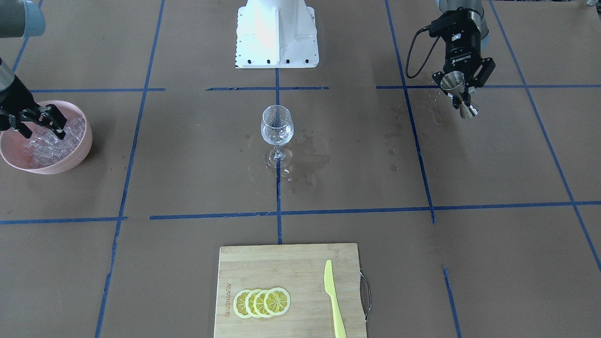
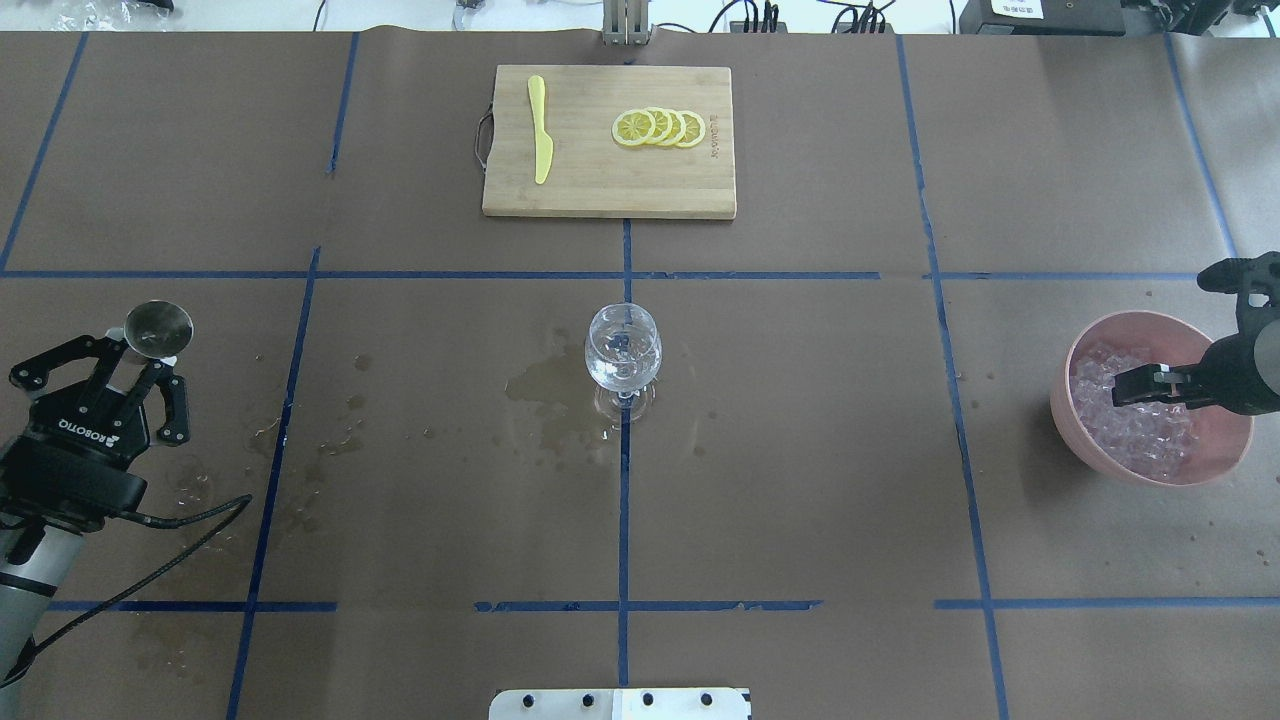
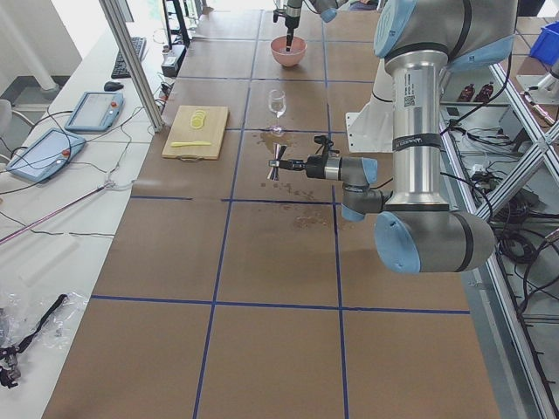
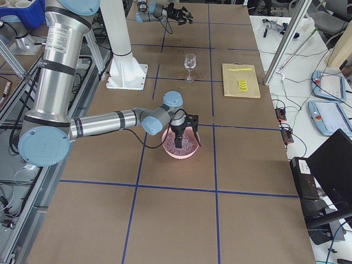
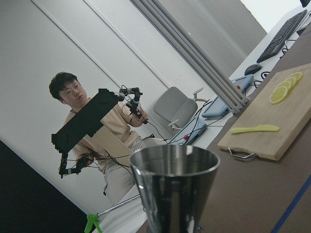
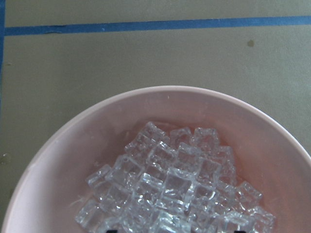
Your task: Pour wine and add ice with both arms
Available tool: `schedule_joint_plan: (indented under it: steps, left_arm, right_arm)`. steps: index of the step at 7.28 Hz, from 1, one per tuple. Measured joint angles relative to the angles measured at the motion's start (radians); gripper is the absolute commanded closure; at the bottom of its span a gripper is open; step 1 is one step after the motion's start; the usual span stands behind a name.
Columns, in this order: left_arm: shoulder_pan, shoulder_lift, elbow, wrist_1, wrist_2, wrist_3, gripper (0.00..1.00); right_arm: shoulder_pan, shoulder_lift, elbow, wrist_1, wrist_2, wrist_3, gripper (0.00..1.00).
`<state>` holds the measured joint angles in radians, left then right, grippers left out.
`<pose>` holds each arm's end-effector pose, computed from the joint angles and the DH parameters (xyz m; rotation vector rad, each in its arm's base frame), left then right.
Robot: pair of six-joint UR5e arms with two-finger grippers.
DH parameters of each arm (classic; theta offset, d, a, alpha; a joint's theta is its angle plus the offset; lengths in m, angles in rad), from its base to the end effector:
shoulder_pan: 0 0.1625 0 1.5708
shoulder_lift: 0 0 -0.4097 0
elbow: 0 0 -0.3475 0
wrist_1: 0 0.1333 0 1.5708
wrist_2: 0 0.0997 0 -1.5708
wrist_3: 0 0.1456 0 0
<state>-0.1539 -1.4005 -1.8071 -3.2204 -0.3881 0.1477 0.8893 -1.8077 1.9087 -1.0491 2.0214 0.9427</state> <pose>0.2726 -0.3136 0.4367 1.6191 0.1764 0.1877 -0.2021 -0.3601 0.5740 0.1047 -0.7437 0.1085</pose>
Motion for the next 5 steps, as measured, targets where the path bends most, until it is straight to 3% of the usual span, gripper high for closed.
schedule_joint_plan:
  steps: [2, 5]
  left_arm:
    - [0.0, 0.003, 0.0, 0.0, 0.0, 0.0, 1.0]
    - [0.0, 0.004, 0.001, -0.001, 0.0, 0.0, 1.0]
  right_arm:
    - [-0.001, 0.0, -0.002, -0.001, 0.004, -0.002, 0.96]
    - [0.002, -0.001, 0.002, -0.001, 0.005, -0.011, 1.0]
